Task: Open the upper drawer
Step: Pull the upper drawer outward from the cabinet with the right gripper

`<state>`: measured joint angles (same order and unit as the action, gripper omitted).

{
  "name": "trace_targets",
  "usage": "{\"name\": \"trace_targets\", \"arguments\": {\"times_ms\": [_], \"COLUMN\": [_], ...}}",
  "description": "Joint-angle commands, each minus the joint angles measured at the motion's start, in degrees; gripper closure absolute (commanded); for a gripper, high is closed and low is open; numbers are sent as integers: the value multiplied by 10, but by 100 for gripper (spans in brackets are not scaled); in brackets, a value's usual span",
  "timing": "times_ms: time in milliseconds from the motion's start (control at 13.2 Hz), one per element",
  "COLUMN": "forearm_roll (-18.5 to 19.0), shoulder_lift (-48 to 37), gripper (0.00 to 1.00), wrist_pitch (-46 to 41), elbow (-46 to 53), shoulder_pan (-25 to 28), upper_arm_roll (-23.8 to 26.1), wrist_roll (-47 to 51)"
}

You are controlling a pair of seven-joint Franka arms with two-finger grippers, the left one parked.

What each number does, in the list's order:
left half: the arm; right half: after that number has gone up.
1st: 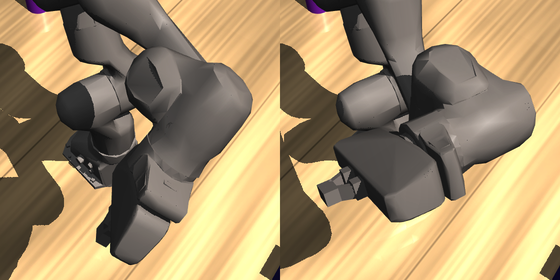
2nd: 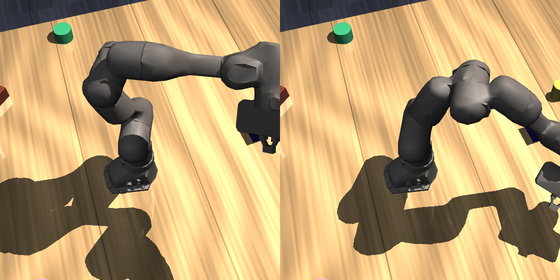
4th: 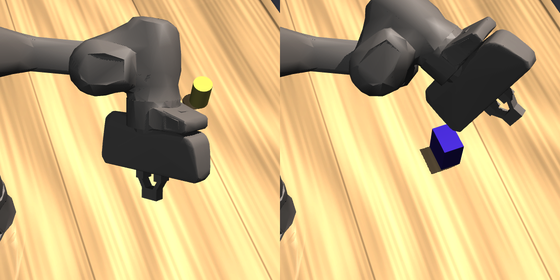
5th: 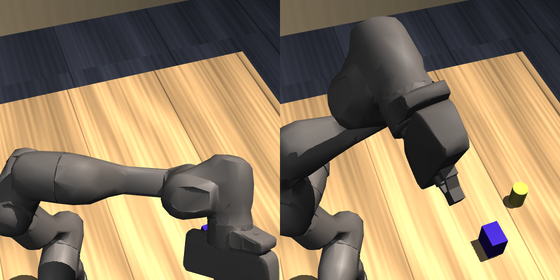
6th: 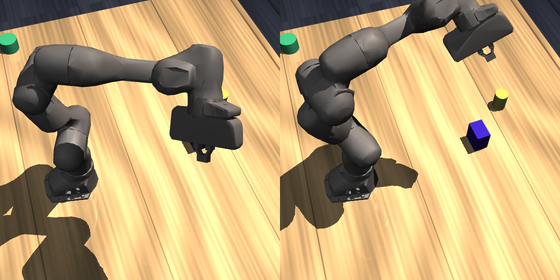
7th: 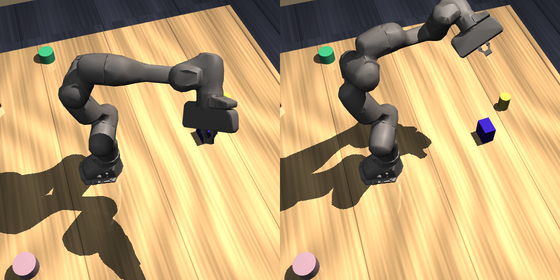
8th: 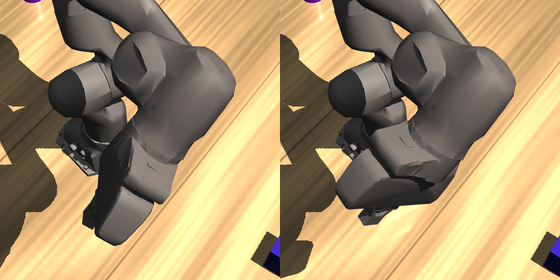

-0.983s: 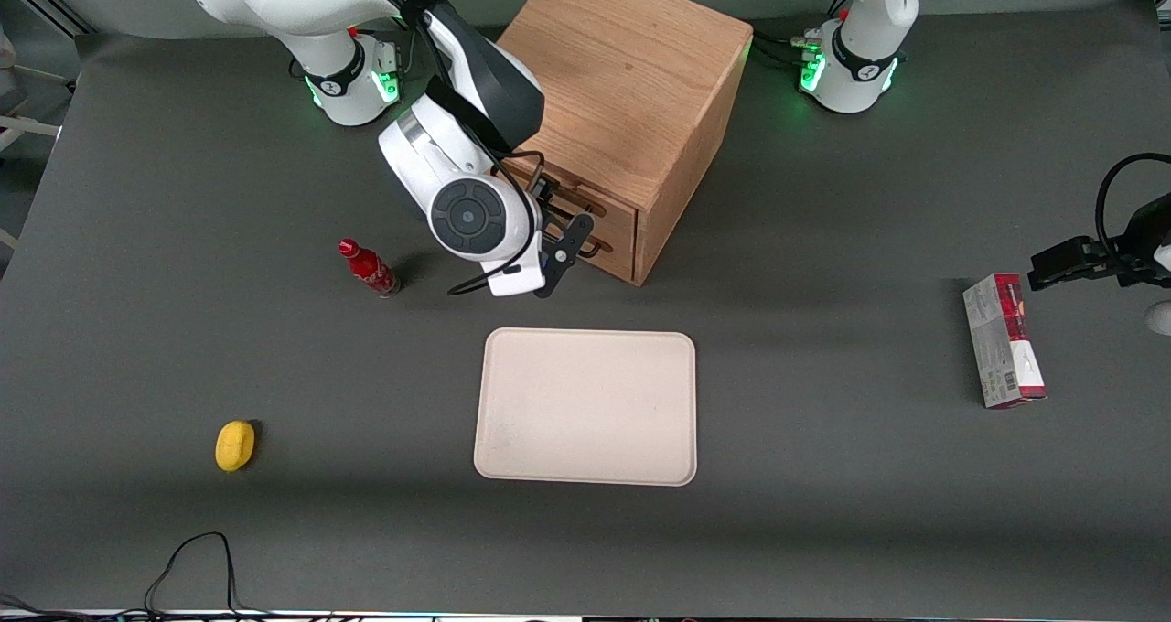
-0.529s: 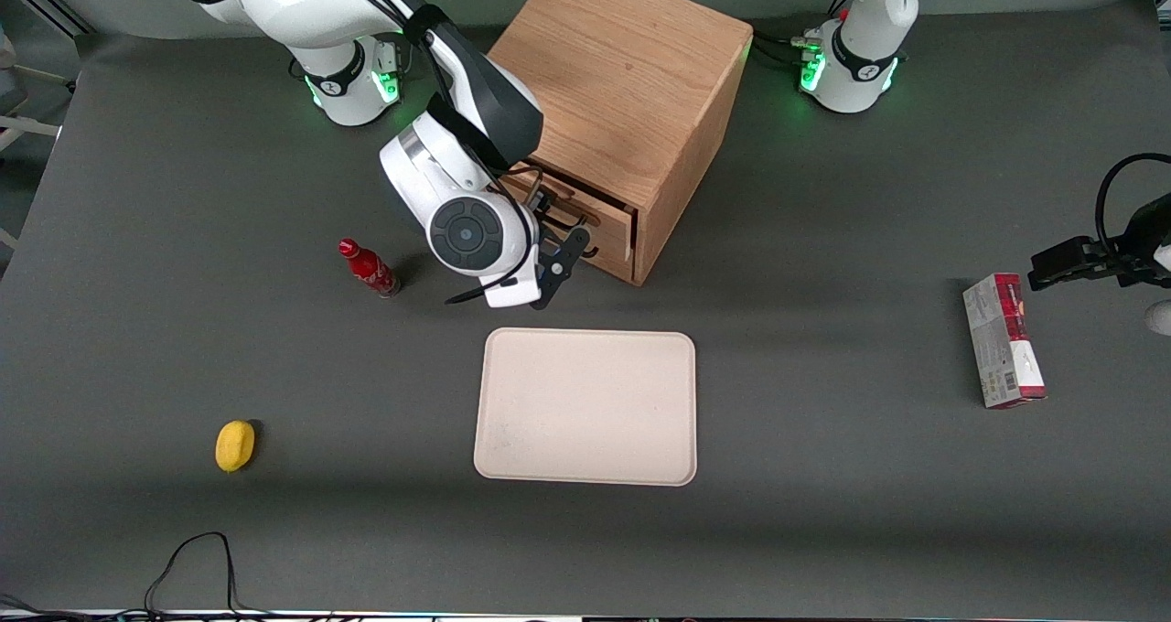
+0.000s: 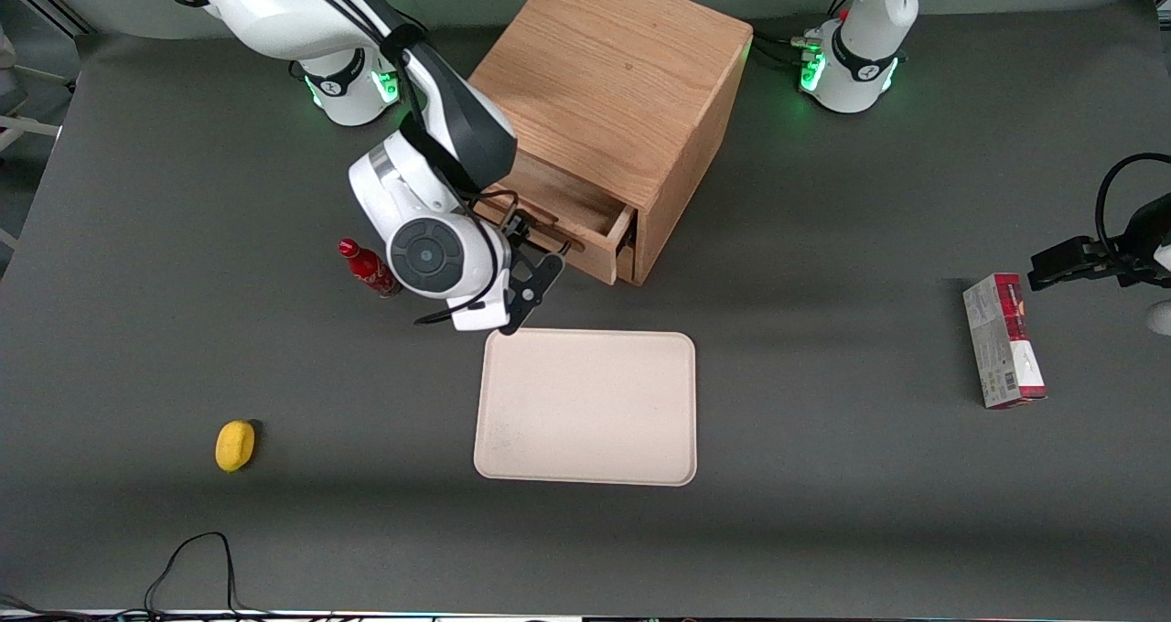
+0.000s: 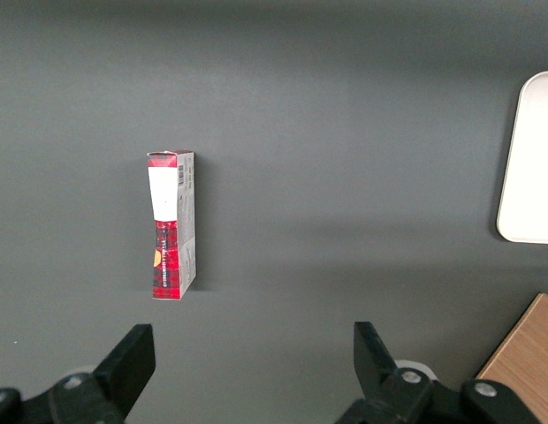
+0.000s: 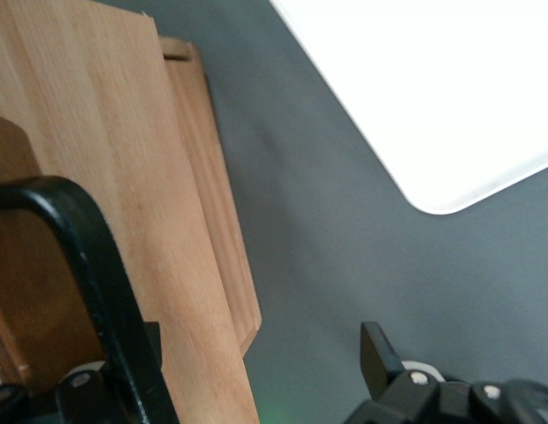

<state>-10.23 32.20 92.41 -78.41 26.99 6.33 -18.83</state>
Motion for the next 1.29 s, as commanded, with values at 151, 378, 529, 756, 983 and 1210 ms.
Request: {"name": "trace_targets", "arguments": {"times_ms": [151, 378, 529, 756, 983, 1210], "forearm_roll": [8, 7, 7, 6, 2, 2], "shoulder_lift": [42, 52, 55, 56, 65, 80], "gripper": [0, 0, 0, 0, 0, 0], "wrist_pitch": [5, 5, 5, 5, 5, 6], "elbow": [63, 83, 88, 94, 115, 139], "shoulder_pan": [-26, -47, -60, -75, -87, -92], "upper_arm_roll": [2, 3, 3, 3, 4, 4], "wrist_roll": [-11, -44, -62, -72, -73, -87]}}
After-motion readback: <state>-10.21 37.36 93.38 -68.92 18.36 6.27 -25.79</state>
